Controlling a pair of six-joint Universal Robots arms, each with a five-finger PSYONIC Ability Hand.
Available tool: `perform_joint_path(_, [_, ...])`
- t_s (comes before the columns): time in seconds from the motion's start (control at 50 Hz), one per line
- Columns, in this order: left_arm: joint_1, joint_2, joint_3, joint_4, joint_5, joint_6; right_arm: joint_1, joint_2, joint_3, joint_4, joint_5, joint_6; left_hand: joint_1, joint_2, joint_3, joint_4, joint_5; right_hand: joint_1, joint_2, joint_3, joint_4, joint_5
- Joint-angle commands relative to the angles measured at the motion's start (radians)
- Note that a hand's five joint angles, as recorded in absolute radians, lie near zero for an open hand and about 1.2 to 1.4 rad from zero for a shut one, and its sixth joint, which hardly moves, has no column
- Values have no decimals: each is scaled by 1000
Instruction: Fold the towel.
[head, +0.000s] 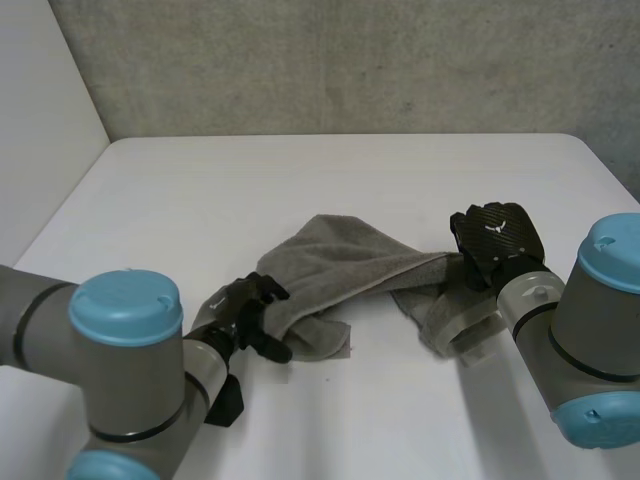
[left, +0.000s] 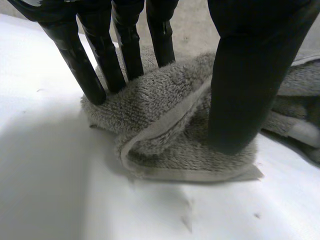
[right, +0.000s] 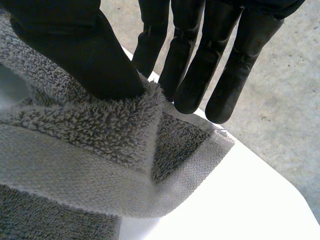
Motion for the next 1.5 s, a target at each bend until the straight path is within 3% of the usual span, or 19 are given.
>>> perform_joint_path(0.02, [2,-98,74,58,-12,18,0,2,1,0,4,0,225,227,227,226,227,445,218,212,205,233])
perform_joint_path(0.1, [2,-115,97,63,-18,44,-3,1,1,-2,4,-1,490,491,491,491,491,445,218,212,205,233])
perform_joint_path(0.14, [6,-113,107,81,-39,67,-9,1,-5,-2,4,-6,872,873,873,873,873,445,218,212,205,233])
perform_joint_path(0.32, [51,6,115,132,-53,125,-12,-19,-52,8,4,-57,874,875,875,875,875,445,218,212,205,233])
perform_joint_path(0.42, [77,143,146,124,-32,286,-12,-125,-143,124,1,-237,874,875,875,875,875,445,218,212,205,233])
perform_joint_path(0.48, [85,240,166,107,25,409,-12,-145,-175,173,-4,-276,874,875,875,875,875,445,218,212,205,233])
perform_joint_path(0.56, [104,315,212,-18,169,580,-9,-160,-290,344,-20,-356,874,875,875,875,875,445,218,212,205,233])
perform_joint_path(0.58, [105,315,212,-18,169,581,-5,-160,-327,412,-28,-369,874,875,875,875,875,445,218,212,205,233])
perform_joint_path(0.62, [124,321,251,-174,256,679,0,-159,-353,476,-46,-383,874,875,875,875,875,445,218,212,205,233])
perform_joint_path(0.74, [173,255,291,-448,324,832,3,-99,-394,690,-131,-490,874,875,875,875,875,445,218,212,205,233])
perform_joint_path(0.96, [233,42,310,-468,324,1032,14,106,-440,719,-117,-577,874,875,875,875,875,445,218,212,205,233])
perform_joint_path(1.02, [241,-29,359,-434,324,1087,26,137,-473,690,-105,-566,845,846,846,846,846,445,218,212,205,233])
perform_joint_path(1.14, [238,-83,511,-226,322,1188,55,199,-655,423,-13,-505,842,843,843,843,843,445,218,212,205,233])
perform_joint_path(1.18, [238,-75,604,-32,321,1251,57,190,-741,182,30,-479,842,843,843,843,843,445,218,212,205,233])
perform_joint_path(1.24, [236,-67,644,74,318,1273,57,171,-761,47,39,-468,842,843,843,843,843,445,218,212,205,233])
perform_joint_path(1.28, [233,-28,692,283,304,1290,54,99,-752,-223,41,-452,787,788,788,788,788,445,218,212,205,233])
perform_joint_path(1.3, [233,-27,692,284,304,1290,54,99,-752,-224,41,-452,786,788,788,787,788,445,218,212,205,233])
perform_joint_path(1.34, [236,22,681,441,304,1285,60,38,-705,-380,38,-449,795,796,796,796,796,445,218,212,205,233])
perform_joint_path(1.5, [243,100,456,456,307,1287,61,12,-516,-322,-10,-416,798,799,799,799,799,445,218,212,205,233])
